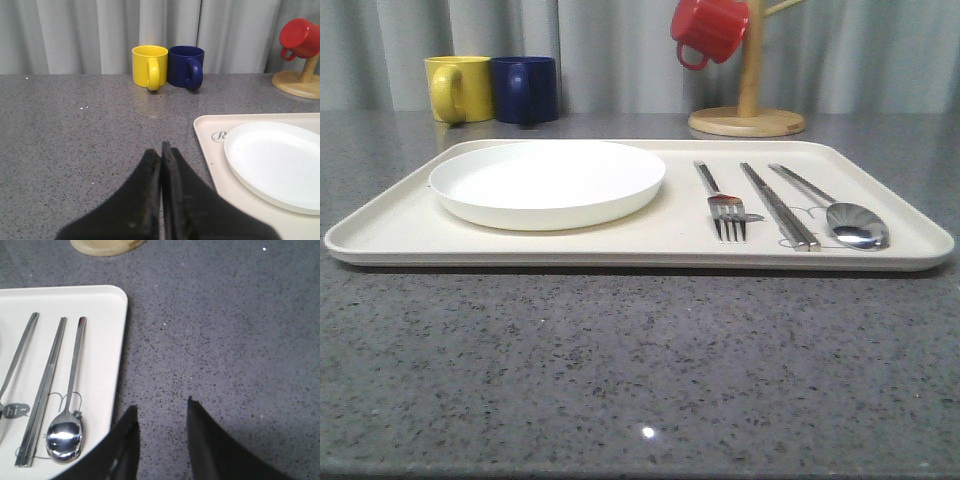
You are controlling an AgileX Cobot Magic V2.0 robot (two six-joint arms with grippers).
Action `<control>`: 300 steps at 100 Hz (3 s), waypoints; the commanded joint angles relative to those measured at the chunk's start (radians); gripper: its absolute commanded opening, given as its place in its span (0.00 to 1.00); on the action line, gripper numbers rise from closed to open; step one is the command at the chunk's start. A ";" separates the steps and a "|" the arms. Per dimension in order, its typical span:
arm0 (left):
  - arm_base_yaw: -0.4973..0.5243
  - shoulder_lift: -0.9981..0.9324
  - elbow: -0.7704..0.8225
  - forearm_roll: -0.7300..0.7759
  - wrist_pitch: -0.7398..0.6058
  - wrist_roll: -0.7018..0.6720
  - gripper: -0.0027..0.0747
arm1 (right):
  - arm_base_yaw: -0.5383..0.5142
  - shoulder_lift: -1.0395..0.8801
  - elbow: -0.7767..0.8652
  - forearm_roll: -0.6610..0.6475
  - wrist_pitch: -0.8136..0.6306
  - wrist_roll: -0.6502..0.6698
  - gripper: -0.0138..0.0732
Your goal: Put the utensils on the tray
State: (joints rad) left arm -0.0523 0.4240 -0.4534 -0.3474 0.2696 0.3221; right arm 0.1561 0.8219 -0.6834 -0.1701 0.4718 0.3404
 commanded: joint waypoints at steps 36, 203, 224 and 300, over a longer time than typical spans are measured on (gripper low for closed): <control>0.004 0.006 -0.029 -0.008 -0.077 0.002 0.01 | -0.007 -0.225 0.196 -0.035 -0.386 -0.010 0.33; 0.004 0.006 -0.029 -0.008 -0.077 0.002 0.01 | -0.093 -0.534 0.468 0.198 -0.583 -0.268 0.08; 0.004 0.006 -0.029 -0.008 -0.077 0.002 0.01 | -0.125 -0.697 0.560 0.198 -0.584 -0.268 0.08; 0.004 0.006 -0.029 -0.008 -0.077 0.002 0.01 | -0.125 -0.855 0.693 0.198 -0.605 -0.268 0.08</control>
State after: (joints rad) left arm -0.0523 0.4240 -0.4534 -0.3474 0.2696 0.3221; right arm 0.0370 -0.0102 0.0270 0.0279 -0.0446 0.0816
